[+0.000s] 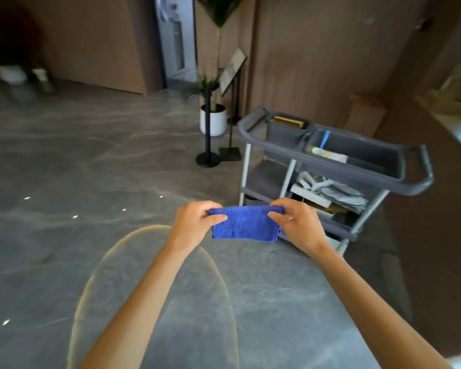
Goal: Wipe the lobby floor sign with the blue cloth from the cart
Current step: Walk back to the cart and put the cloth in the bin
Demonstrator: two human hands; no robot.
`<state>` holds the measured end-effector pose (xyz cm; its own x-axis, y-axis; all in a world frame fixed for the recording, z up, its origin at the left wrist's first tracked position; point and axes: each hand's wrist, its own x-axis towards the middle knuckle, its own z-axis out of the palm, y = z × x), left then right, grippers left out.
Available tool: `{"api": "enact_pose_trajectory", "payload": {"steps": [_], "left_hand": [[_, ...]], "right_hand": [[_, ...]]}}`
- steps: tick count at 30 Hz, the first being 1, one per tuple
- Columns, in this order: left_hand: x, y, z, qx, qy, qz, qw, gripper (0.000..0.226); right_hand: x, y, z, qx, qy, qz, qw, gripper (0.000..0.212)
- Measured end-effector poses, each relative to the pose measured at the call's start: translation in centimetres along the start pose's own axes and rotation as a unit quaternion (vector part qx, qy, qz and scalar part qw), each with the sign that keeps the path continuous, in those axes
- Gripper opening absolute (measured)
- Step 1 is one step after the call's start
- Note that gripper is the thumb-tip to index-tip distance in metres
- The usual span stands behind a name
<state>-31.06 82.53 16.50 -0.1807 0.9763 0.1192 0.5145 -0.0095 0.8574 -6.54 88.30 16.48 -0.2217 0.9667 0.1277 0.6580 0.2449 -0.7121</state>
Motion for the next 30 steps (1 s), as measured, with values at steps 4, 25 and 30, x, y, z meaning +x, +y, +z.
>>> {"api": "enact_pose_trajectory", "payload": {"steps": [4,25,30], "left_hand": [[4.8,1.9,4.2,-0.009,-0.043,0.044,0.998,0.01],[27.9,12.0,27.5,-0.075,-0.166,0.106,0.978,0.026],[33.3,13.1,30.7,-0.063,-0.182,0.134,0.972,0.03]], "right_hand": [[1.4,3.2,-3.2,-0.007,0.057,0.036,0.998,0.013],[16.6,21.7,-20.5,-0.024,0.074,0.119,0.99,0.007],[21.1,24.6,-22.1,-0.015,0.09,0.132,0.987,0.006]]}}
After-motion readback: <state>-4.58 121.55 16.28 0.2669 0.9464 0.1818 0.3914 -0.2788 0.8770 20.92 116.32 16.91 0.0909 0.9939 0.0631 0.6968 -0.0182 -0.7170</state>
